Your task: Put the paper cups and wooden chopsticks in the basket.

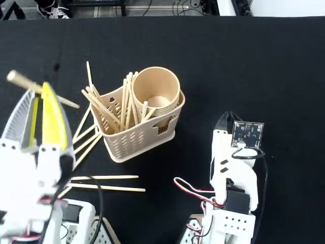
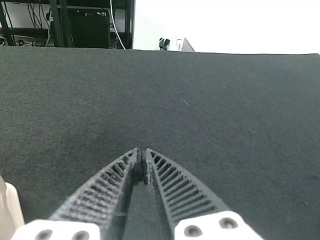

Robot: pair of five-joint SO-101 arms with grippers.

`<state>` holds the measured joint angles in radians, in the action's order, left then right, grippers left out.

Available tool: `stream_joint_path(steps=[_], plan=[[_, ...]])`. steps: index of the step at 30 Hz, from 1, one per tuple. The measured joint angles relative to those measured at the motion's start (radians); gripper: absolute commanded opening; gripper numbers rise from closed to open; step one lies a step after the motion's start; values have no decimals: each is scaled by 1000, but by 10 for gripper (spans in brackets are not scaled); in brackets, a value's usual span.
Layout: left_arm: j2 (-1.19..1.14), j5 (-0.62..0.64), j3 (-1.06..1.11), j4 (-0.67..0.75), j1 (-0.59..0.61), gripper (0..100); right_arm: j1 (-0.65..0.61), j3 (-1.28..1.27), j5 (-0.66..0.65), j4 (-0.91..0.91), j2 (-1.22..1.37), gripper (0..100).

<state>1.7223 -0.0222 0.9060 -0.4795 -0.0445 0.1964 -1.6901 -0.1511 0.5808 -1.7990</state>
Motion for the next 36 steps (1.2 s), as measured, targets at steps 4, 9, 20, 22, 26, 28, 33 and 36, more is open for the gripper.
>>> stream_joint_path(steps=[4, 9, 20, 22, 26, 28, 33, 36], plan=[[34, 115, 3, -2, -64, 29, 0, 0, 0, 0, 0, 13], [-49, 146, 121, -21, -118, 29, 0, 0, 0, 0, 0, 13], [-109, 87, 189, -281, -124, 222, 0, 0, 0, 0, 0, 13], [-112, 89, 126, -437, -124, 225, 0, 0, 0, 0, 0, 13], [-124, 2, -51, -687, -86, 223, 0, 0, 0, 0, 0, 13], [-172, -61, -143, -786, -75, 223, 0, 0, 0, 0, 0, 13], [-457, -153, -333, -997, 31, 223, 0, 0, 0, 0, 0, 13], [-681, -250, -411, -1091, 135, 223, 0, 0, 0, 0, 0, 13]])
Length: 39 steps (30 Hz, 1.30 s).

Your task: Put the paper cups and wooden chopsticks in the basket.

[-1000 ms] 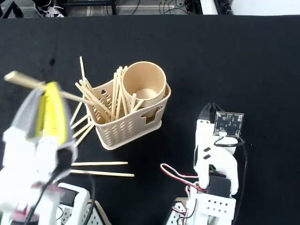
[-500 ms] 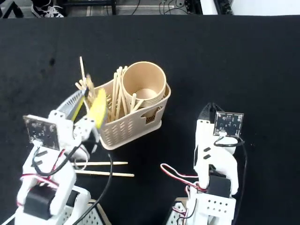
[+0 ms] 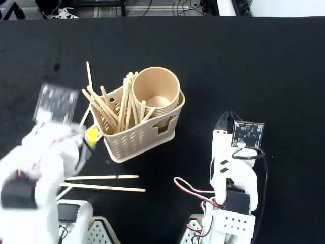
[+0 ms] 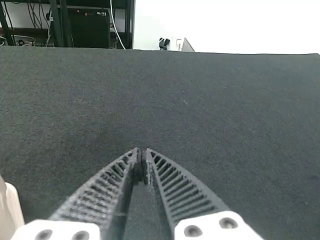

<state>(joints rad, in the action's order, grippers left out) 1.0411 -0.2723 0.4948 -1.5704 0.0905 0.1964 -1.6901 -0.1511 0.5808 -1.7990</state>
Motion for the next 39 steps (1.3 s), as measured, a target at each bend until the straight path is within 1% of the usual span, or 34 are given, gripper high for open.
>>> stream_joint_path(steps=[3, 6, 8, 11, 14, 19, 22, 28, 30, 34, 36, 39], plan=[[-212, -118, -40, -68, 101, 223, 0, 0, 0, 0, 0, 13], [-356, -230, -41, -87, 203, 223, 0, 0, 0, 0, 0, 13], [-379, -311, -28, -89, 265, 223, 0, 0, 0, 0, 0, 13], [-382, -419, 57, -72, 316, 223, 0, 0, 0, 0, 0, 13], [-354, -477, 183, 23, 345, 223, 0, 0, 0, 0, 0, 13], [-325, -502, 439, 267, 344, 227, 0, 0, 0, 0, 0, 13], [-331, -505, 545, 404, 344, 227, 0, 0, 0, 0, 0, 13], [-420, -506, 632, 595, 341, 222, 0, 0, 0, 0, 0, 13], [-470, -506, 641, 667, 341, 184, 0, 0, 0, 0, 0, 13], [-543, -506, 640, 713, 339, 21, 0, 0, 0, 0, 0, 13], [-549, -506, 640, 718, 338, 41, 0, 0, 0, 0, 0, 13], [-555, -509, 638, 729, 342, 30, 0, 0, 0, 0, 0, 13]])
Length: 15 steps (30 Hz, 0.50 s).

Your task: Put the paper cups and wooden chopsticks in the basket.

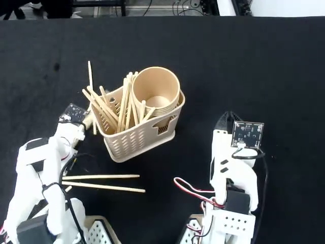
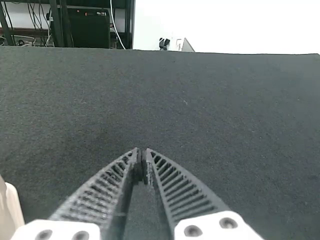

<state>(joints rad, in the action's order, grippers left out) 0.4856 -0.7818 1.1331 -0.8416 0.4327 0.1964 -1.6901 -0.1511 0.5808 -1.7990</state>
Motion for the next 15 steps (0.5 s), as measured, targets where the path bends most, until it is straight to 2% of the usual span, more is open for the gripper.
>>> stream_joint_path(steps=[7, 13, 15], plan=[[83, 2, 3, -17, 11, 29, 0, 0, 0, 0, 0, 13], [377, 8, 6, -187, 23, 29, 0, 0, 0, 0, 0, 13], [520, 49, 6, -258, 23, 29, 0, 0, 0, 0, 0, 13]])
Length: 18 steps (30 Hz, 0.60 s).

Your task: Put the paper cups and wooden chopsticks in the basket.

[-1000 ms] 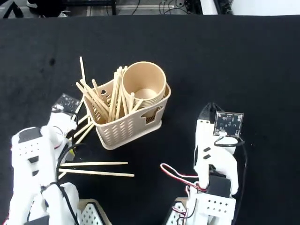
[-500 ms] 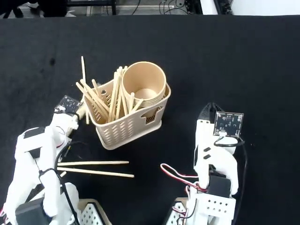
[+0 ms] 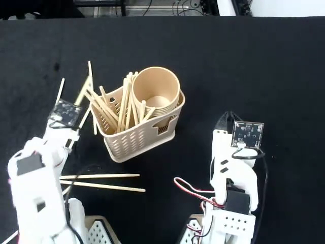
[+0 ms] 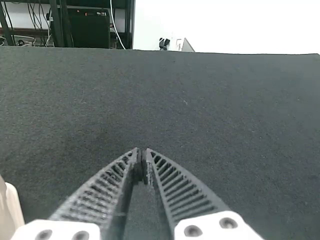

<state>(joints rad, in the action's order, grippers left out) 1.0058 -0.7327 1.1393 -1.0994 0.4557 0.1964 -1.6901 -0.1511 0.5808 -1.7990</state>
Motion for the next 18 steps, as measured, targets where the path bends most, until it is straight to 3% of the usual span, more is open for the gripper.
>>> stream_joint_path(steps=[9, 13, 18], plan=[[743, 245, 2, -163, 0, 29, 0, 0, 0, 0, 0, 13], [755, 387, -23, -110, 0, 29, 0, 0, 0, 0, 0, 13], [706, 595, -38, 118, 0, 29, 0, 0, 0, 0, 0, 13]])
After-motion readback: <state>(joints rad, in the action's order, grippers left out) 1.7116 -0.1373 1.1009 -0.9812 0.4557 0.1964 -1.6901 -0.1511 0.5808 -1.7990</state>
